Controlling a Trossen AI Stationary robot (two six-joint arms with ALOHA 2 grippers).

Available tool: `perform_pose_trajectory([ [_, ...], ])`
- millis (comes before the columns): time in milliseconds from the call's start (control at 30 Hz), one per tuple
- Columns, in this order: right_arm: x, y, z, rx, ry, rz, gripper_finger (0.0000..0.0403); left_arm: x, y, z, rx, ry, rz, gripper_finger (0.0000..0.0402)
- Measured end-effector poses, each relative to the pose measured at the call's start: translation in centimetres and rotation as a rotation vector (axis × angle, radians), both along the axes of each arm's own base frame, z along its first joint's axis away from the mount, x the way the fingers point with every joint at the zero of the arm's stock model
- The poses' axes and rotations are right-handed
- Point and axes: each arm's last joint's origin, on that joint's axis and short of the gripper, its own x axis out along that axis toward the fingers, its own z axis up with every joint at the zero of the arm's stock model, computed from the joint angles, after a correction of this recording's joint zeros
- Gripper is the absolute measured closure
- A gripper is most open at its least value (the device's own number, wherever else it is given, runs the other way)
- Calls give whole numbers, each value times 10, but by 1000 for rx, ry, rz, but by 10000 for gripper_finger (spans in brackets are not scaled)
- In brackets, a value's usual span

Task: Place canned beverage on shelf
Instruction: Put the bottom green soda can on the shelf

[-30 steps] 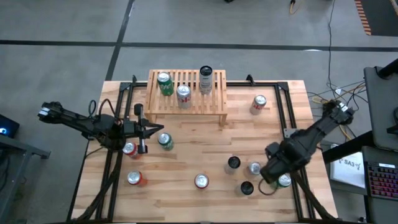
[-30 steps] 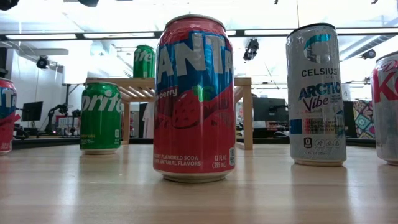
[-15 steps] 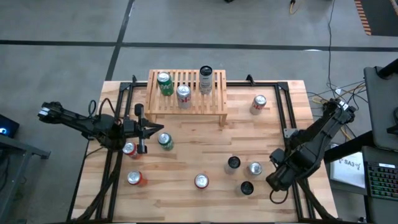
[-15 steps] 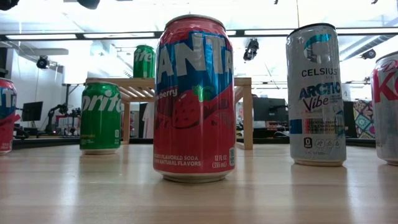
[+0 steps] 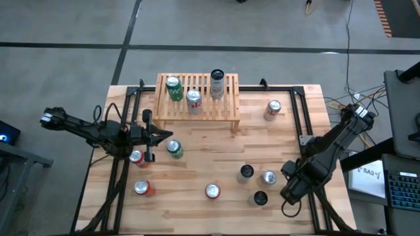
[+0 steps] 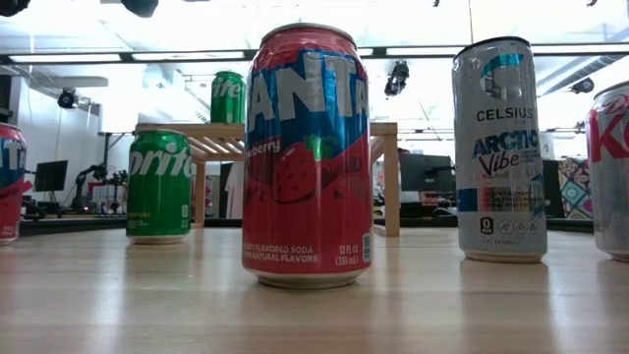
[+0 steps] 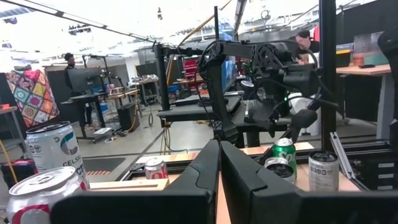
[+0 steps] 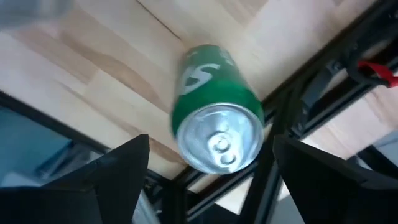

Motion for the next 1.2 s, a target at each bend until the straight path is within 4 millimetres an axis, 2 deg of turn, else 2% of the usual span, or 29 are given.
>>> perform_pose_trajectory([
  [100,-3,0,-7,9,42,13,74,0,0,0,-3,0,0,401],
  [333,-2,3,-25,44,14,53,74,0,0,0,-7,0,-1,401],
  [633,-10,-7,-55,-39,45,68,74,0,0,0,-11,-1,-1,401],
  [767,-12,-8,-62,-40,49,86,94,0,0,0,-13,-1,-2,401],
  [833,-12,-8,-61,-35,48,97,118,1,0,-1,-13,2,-2,401],
  [967,-11,-8,-52,-53,47,108,121,2,-1,-1,-12,8,-2,401],
  [1200,-12,-15,-2,-207,37,93,121,4,-1,-1,-14,-1,-2,401],
])
